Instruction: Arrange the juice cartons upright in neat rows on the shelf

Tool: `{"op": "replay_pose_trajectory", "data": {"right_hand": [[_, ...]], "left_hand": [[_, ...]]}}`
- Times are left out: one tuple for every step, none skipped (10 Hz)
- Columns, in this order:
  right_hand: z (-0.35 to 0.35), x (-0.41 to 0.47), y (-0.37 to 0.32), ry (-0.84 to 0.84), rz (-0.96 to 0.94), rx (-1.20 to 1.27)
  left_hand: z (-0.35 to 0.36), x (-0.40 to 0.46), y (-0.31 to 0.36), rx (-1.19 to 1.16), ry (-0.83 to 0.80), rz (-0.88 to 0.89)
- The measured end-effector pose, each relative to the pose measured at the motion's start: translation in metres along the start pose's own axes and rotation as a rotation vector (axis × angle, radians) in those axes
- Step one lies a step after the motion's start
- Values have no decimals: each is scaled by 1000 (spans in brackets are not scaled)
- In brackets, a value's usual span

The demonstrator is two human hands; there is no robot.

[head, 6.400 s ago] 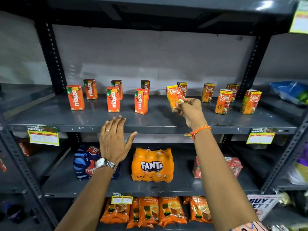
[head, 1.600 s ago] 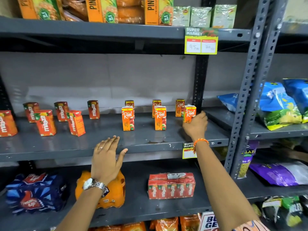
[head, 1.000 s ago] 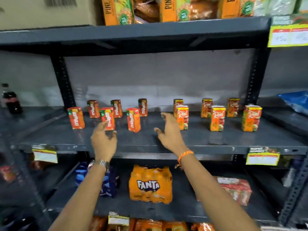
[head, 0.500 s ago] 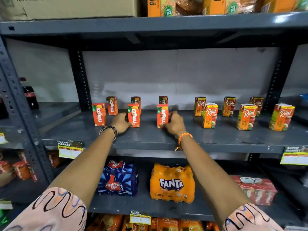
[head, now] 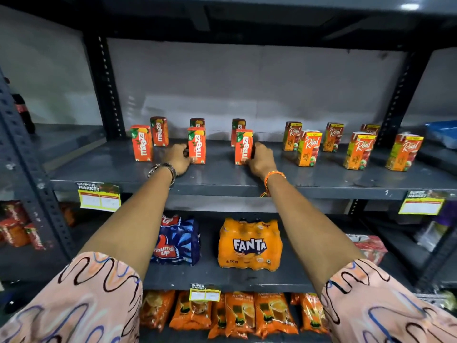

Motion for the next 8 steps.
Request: {"op": "replay_pose_trajectory", "data": {"right_hand": [[-1, 0, -1, 14, -11, -22], [-1, -1, -3, 19, -16, -31], [0, 1, -1, 27, -15, -24], [0, 0, 0, 13, 0, -9], [1, 1, 2, 4, 4, 1], [-1, -3, 4, -5, 40, 101], [-11, -11, 7, 59, -6, 298], [-36, -31, 13, 319, -109, 502]], "left_hand": [[-1, 1, 0, -3, 11, 9], [0, 0, 1, -22, 9, 13], [0, 2, 0, -35, 9, 21], [0, -2, 1, -17, 10, 15], [1, -3, 2, -24, -2, 19], [-1, -8, 3, -70, -53, 0], [-8, -17, 2, -156, -8, 8], [-29, -41, 9, -210, 289, 58]]}}
Point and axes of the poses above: each hand's wrist, its own x-axis towards the middle knuckle, its own z-axis out of the palm, y = z × x, the point moved 7 cm from there along x, towards the middle knuckle, and after that the axes turned 13 degrees about -y, right-handed, at the moved point
